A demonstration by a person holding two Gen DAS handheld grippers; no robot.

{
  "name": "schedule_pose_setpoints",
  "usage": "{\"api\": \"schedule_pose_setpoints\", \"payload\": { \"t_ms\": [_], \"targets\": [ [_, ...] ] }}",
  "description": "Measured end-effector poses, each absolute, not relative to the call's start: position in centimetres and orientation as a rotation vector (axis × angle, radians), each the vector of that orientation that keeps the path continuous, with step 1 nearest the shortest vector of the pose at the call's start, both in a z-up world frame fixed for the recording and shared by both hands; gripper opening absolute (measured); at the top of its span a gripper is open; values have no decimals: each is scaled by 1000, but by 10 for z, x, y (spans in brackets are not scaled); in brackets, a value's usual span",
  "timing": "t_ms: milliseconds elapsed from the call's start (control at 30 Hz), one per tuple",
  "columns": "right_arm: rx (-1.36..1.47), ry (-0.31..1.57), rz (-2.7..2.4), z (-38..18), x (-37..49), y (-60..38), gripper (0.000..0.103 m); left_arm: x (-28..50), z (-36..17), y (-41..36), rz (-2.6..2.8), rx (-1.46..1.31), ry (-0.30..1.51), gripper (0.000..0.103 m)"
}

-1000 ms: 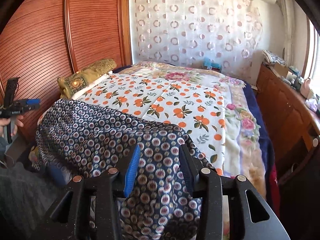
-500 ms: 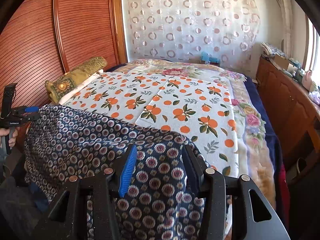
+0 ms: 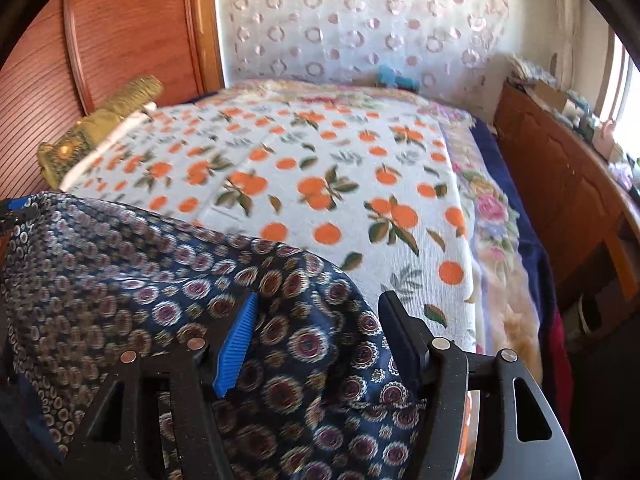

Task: Fold small clothes
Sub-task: 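Grasp the navy shirt edges with both grippers and lift them up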

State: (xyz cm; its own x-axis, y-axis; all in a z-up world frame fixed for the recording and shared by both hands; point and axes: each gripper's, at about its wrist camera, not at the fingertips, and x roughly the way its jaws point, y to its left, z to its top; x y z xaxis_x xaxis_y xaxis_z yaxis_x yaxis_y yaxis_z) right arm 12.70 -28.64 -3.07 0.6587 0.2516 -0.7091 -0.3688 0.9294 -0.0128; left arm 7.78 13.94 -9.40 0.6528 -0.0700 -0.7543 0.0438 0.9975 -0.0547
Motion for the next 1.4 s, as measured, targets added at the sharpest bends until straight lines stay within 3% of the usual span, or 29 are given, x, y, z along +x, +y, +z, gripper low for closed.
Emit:
{"api": "schedule_pose_setpoints", "payload": {
  "t_ms": [433,633,900,967,1000,1100,1233,1400],
  "targets": [
    [-147,806,381,-47,140,-284,64,79,-112,137,-69,-15,876,79],
    [-180,815,367,-50,140,-285,64,79,-110,138,-87,-27,872,70],
    [-164,803,375,-52,144,-290,68,78,-106,133,-126,-33,878,43],
    [-168,796,395,-52,140,-289,59,78,-106,133,-141,-45,878,33],
    [-169,794,406,-52,138,-288,49,78,-106,132,-153,-54,880,26],
    [-151,796,467,-52,130,-285,15,77,-104,126,-163,-46,881,16],
    [-128,810,531,-53,119,-284,7,71,-96,120,-167,-27,858,10],
    [-127,757,548,-35,101,-294,5,51,-57,111,-213,-44,754,8]
  ]
}}
